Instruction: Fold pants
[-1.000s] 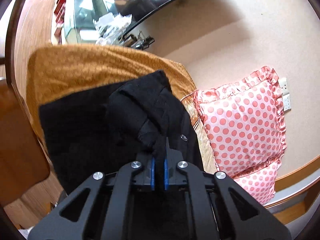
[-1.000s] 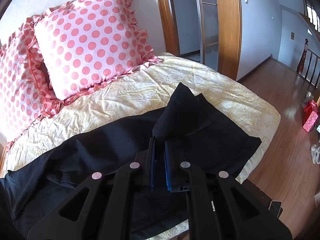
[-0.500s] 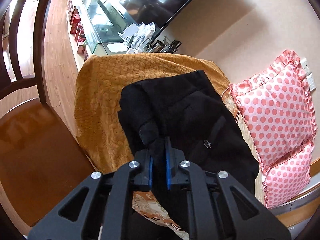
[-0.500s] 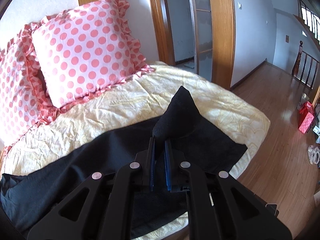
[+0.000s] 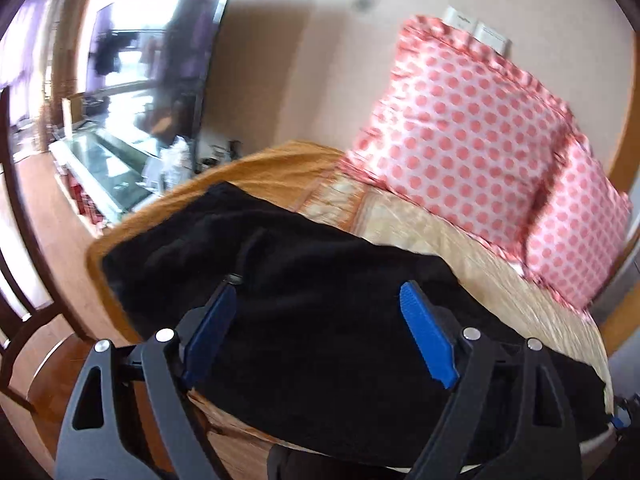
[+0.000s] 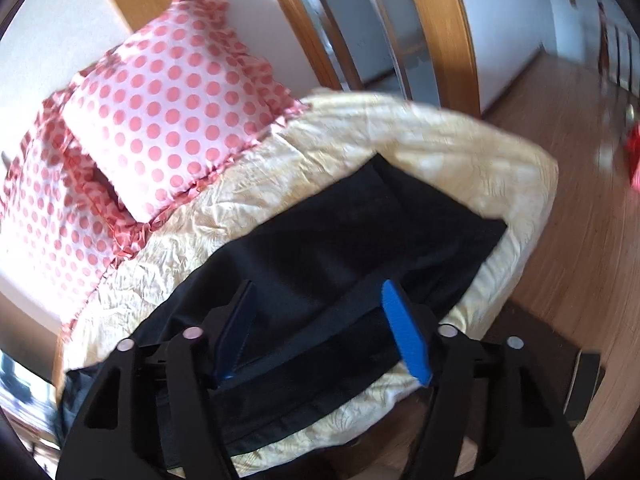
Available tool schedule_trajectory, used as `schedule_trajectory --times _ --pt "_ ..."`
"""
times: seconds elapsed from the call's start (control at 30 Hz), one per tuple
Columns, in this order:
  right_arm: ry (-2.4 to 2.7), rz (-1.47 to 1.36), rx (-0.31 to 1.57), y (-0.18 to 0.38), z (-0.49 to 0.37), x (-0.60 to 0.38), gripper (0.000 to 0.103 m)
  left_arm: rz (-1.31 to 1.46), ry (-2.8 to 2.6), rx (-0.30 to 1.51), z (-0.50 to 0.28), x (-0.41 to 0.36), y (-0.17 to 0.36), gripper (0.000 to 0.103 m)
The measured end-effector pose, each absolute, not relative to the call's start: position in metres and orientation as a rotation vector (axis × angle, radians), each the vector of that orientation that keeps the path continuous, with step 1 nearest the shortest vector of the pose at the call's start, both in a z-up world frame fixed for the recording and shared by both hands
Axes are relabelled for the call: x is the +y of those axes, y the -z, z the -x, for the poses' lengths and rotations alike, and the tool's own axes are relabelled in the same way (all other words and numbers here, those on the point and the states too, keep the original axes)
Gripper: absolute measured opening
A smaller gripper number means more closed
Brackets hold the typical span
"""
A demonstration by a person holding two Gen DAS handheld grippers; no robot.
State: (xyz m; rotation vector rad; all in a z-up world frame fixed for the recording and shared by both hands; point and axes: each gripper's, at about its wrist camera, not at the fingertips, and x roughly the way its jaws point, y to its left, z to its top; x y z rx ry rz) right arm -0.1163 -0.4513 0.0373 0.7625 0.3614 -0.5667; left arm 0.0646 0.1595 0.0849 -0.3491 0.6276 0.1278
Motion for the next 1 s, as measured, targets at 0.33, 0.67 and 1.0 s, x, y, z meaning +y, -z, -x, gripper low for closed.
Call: schedule_trajectory --times 0.33,0.67,1.0 --pt "0.557 -0.828 0.417 -0.011 0.104 -0.466 0.048 0.129 0.237 0.822 -0.102 0.014 -0.036 0.084" --pt "0.564 -0.644 0.347 -0.049 0.077 -0.482 0.006 0.104 0.224 0.865 -0.1 0.005 -0.014 0.089" --pt "0.682 -0.672 0.444 -0.01 0.111 -0.498 0.006 0.071 0.241 0.896 -0.099 -0.001 -0.001 0.09"
